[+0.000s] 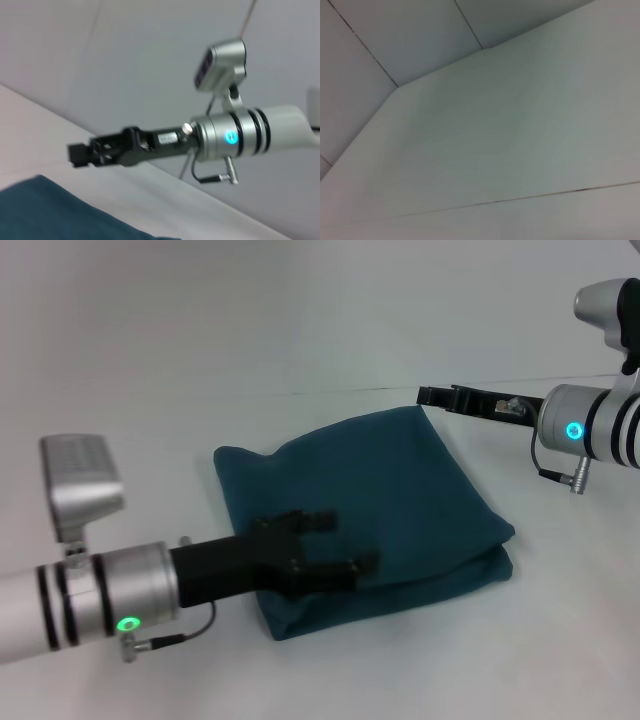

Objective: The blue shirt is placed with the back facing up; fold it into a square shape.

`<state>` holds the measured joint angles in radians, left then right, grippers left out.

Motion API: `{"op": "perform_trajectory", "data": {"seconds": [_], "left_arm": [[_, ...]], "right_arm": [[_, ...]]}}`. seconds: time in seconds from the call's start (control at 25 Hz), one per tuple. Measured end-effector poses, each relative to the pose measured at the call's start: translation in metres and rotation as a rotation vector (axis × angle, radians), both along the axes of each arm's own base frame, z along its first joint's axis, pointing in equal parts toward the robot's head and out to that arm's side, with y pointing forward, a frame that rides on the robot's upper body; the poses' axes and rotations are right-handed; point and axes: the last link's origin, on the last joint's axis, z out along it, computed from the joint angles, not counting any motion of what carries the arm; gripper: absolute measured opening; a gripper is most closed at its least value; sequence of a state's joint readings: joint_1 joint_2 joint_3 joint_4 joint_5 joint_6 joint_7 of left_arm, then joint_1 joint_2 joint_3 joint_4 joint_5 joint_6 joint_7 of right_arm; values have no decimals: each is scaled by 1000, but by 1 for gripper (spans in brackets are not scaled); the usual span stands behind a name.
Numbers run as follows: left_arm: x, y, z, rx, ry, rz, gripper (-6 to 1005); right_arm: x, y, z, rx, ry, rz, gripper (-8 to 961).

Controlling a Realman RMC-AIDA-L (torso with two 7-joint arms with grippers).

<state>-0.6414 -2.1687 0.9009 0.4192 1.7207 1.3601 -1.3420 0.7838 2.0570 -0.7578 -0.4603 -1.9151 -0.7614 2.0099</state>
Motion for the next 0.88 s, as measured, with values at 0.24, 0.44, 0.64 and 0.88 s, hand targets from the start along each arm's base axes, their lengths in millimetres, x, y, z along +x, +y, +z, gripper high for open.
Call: {"op": "perform_trajectory", "data": {"seconds": [0.24, 0.44, 0.64, 0.88], "left_arm": [[-24, -4, 12, 64, 0, 74, 941], [-38, -7, 18, 105, -1, 126, 940], [-49, -10, 20, 154, 24, 135, 940], [-68, -11, 18, 243, 124, 133, 932]], "right_arm": [[1, 0, 1, 0, -4, 0, 422], [2, 0, 1, 3, -11, -1, 423], [5, 0, 1, 6, -23, -1, 423], [8, -1, 4, 14, -23, -10, 422]]}}
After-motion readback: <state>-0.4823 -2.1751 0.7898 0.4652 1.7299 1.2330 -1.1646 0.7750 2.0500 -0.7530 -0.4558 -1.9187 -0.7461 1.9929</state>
